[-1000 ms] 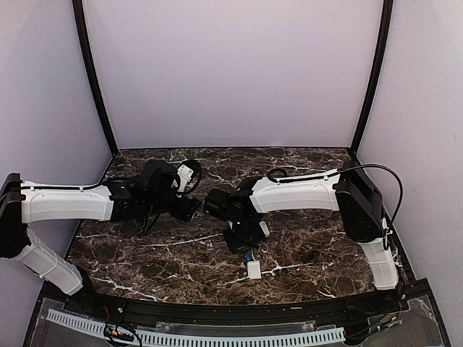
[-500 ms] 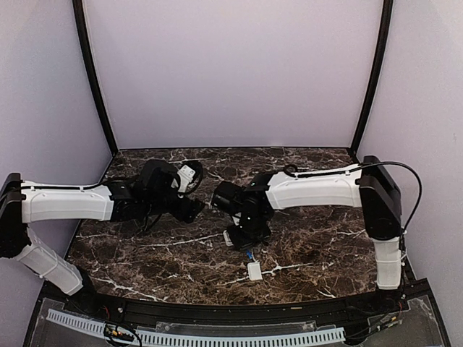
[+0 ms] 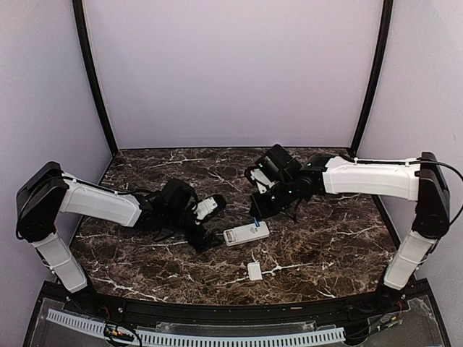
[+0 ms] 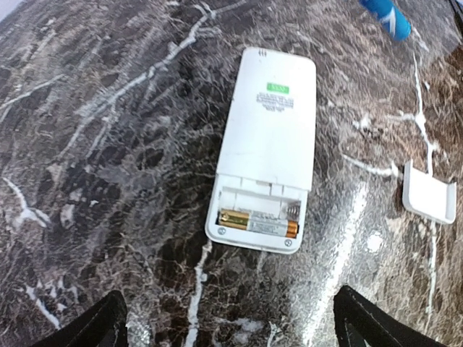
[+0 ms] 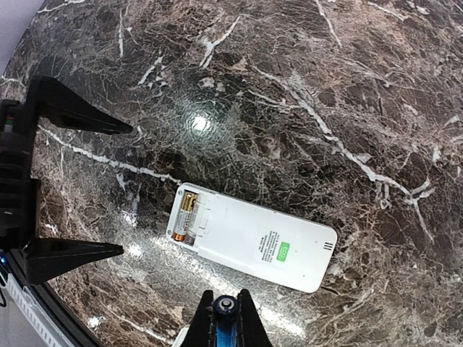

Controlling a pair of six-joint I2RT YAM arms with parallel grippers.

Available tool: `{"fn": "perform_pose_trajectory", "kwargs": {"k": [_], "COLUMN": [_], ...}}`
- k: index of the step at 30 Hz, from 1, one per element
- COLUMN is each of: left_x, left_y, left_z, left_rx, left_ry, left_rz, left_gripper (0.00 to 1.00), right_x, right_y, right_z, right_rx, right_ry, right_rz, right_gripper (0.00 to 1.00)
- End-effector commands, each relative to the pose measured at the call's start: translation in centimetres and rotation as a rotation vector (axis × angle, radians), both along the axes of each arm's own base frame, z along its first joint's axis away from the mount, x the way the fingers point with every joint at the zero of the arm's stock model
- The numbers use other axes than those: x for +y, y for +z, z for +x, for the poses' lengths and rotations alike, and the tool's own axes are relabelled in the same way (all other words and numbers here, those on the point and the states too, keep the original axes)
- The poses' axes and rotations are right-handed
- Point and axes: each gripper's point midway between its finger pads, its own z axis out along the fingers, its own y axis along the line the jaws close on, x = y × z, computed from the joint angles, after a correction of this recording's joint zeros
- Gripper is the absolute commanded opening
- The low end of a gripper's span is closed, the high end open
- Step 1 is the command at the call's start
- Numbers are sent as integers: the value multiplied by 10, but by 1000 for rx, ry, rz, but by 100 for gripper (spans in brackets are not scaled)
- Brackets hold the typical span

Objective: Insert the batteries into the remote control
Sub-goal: Pick up the battery at the center of the board, then move the remote control without the battery cover to the center of the board.

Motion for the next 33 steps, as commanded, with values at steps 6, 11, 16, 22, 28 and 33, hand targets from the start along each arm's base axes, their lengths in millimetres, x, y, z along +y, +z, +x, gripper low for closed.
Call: {"fn": "perform_pose_trajectory", "kwargs": {"k": [6, 11, 16, 22, 28, 33], "left_x": [-24, -34, -36, -38, -47, -51], "left_y": [-27, -46, -56, -59, -60, -59], "left_z": [6, 20, 21, 12, -2, -5], "left_rx": [-36, -37, -35, -37, -12, 15], "left_ry": [-173, -154, -173, -213, -296, -309], "left_rz": [81, 107, 122, 137, 94, 76], "left_gripper": [99, 96, 88, 79, 75, 64], "right_x": [-8, -11, -12, -14, -17, -21], "right_y": [12, 15, 15, 12, 12, 8], "right_z": [-10, -12, -9, -1, -4, -7], "right_rx": [-54, -59, -73, -105, -103, -104], "right_ry": [98, 93, 75, 33, 29, 34], "right_rz": [48, 57, 62, 60, 68, 55], "right_gripper": [0, 0, 0, 0, 0, 0]}}
